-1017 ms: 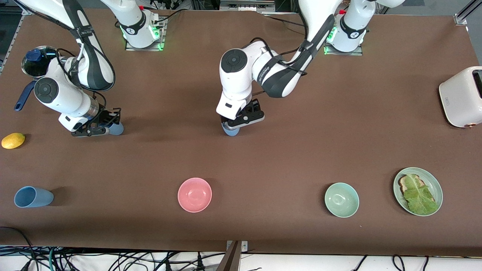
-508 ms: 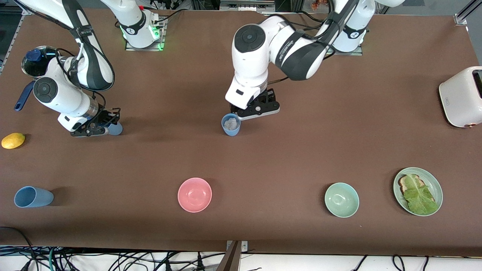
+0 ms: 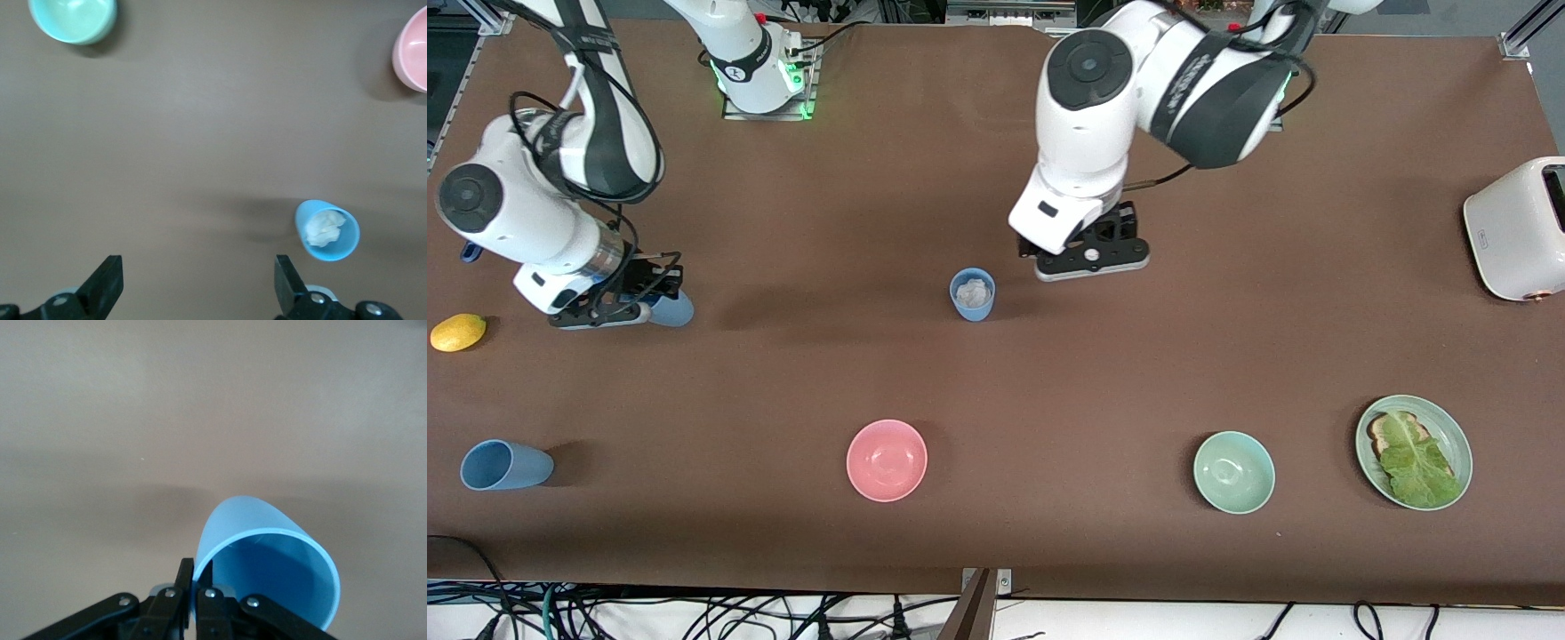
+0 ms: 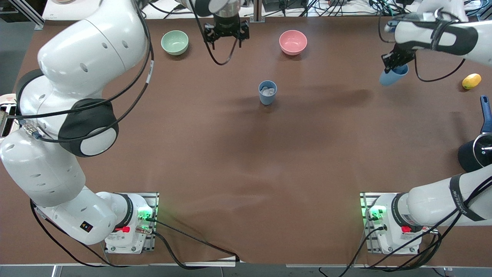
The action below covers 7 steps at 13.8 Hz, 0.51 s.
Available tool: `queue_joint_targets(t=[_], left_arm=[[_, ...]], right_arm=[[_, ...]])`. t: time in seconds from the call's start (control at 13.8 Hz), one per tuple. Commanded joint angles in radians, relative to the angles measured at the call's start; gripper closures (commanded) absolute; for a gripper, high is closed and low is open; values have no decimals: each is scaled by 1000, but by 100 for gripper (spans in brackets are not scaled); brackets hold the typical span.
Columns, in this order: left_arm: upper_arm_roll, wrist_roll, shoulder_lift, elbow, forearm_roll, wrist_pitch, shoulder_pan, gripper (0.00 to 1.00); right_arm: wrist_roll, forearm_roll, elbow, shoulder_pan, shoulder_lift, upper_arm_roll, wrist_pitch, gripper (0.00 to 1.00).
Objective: Stack blue cups with both arms
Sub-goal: 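Withdraw the left gripper while the right gripper carries the cup inward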
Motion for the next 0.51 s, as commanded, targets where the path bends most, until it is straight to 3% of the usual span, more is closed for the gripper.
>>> queue_joint_targets(t=[0.0, 0.44], left_arm=[[-3, 112, -4, 82, -20, -114, 38, 0], [0, 333, -77, 88, -23, -173, 167, 0]], right_arm=[[37, 4, 93, -1, 3, 44, -112, 100], [285, 8, 220, 189, 6, 47, -253, 100]])
